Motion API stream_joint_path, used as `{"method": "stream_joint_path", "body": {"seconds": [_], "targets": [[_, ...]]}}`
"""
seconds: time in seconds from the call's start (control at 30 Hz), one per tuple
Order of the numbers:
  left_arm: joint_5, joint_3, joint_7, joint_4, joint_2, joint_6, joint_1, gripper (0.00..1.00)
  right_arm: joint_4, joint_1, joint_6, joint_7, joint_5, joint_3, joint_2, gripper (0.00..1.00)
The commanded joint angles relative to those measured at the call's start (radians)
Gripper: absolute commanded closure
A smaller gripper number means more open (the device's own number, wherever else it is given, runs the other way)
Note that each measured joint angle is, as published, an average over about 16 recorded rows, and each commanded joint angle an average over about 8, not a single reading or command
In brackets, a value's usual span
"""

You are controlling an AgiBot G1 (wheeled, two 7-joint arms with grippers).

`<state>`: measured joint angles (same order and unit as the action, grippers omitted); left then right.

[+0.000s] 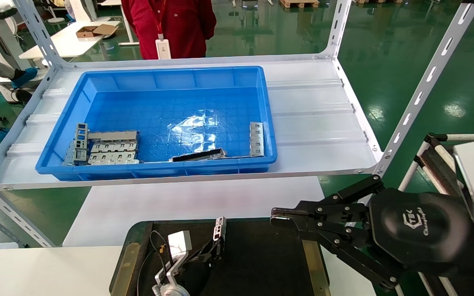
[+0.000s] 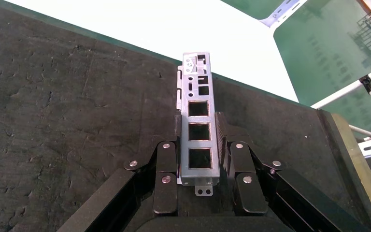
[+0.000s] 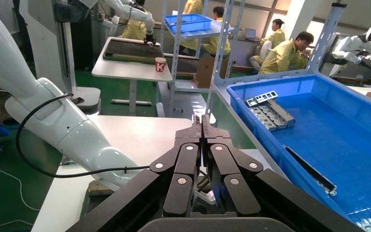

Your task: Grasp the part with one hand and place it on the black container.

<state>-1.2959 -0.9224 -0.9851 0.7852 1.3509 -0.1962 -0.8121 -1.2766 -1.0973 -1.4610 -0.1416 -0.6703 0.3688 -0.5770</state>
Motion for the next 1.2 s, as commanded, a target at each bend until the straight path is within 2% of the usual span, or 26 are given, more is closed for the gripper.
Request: {"method": "stream_joint_path", "body": {"seconds": [0.03,0.77,1.2], "targets": [[0.023,-0.014,0.010,-0.002,0.000,-0.010,-0.003,0.00,0.000,0.000,0.000,0.000,0.000,0.000,0.000,0.00],[0.359,-0.183,0.203,0.026,-0.007,-0.130,-0.056,0.00,0.000,0.000,0.000,0.000,0.000,0.000,0.000,0.00],[0.522,-0.258,0.328,0.148,-0.059,-0.191,-0.087,0.00,0.000,0.000,0.000,0.000,0.000,0.000,0.000,0.00]]}}
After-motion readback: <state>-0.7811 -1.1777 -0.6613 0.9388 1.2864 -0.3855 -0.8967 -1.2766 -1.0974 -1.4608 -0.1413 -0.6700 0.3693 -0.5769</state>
